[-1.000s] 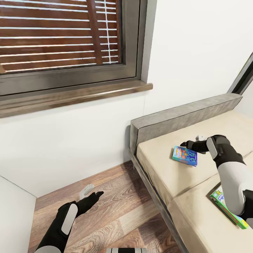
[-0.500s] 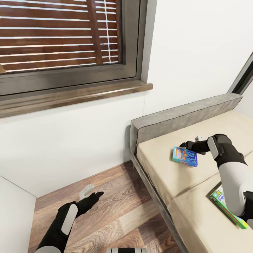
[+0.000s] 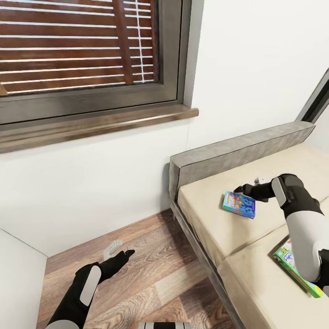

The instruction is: Put all the toys in the child's room - the three board games (two on the bed and one on the table), the two jigsaw puzzles on the table, and the tennis ball on the table - inside the toy box on the table in the child's room.

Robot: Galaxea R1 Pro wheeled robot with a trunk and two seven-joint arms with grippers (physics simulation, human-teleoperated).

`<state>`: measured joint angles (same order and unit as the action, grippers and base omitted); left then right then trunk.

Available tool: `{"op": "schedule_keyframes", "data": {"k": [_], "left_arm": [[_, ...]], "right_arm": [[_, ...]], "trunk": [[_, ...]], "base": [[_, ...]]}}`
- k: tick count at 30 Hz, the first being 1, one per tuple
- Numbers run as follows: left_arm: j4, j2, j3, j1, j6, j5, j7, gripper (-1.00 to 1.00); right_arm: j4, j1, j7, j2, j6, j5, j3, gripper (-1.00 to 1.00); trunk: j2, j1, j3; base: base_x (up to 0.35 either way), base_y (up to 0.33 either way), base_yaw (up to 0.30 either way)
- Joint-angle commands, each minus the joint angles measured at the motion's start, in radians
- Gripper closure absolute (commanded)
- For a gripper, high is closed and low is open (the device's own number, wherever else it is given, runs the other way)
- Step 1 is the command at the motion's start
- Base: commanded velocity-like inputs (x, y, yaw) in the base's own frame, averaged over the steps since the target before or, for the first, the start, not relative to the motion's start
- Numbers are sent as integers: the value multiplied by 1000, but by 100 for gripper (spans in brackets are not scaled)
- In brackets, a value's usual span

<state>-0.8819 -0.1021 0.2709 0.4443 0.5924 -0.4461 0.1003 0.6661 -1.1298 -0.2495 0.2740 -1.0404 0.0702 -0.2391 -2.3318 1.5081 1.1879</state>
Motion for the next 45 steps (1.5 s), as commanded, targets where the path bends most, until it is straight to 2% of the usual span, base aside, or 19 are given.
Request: {"op": "schedule_keyframes", "data": {"k": [1, 15, 31, 45], "left_arm": [[-1, -1, 5, 1, 7, -1, 4, -100], [2, -1, 5, 1, 7, -1, 4, -100], [2, -2, 5, 2, 7, -2, 4, -100], [2, -2, 5, 2, 7, -2, 4, -100]], "right_arm": [[-61, 0, 8, 2, -7, -11, 2, -100], [-34, 9, 6, 17, -7, -10, 16, -100], [-31, 11, 6, 19, -7, -10, 18, -100], [-30, 12, 7, 18, -7, -10, 18, -100]], "trunk": [[0, 0, 1], [0, 0, 1], [0, 0, 1], [0, 0, 1]], "base": [[0, 0, 0], [0, 0, 0], [-114, -17, 0], [-20, -3, 0]]}}
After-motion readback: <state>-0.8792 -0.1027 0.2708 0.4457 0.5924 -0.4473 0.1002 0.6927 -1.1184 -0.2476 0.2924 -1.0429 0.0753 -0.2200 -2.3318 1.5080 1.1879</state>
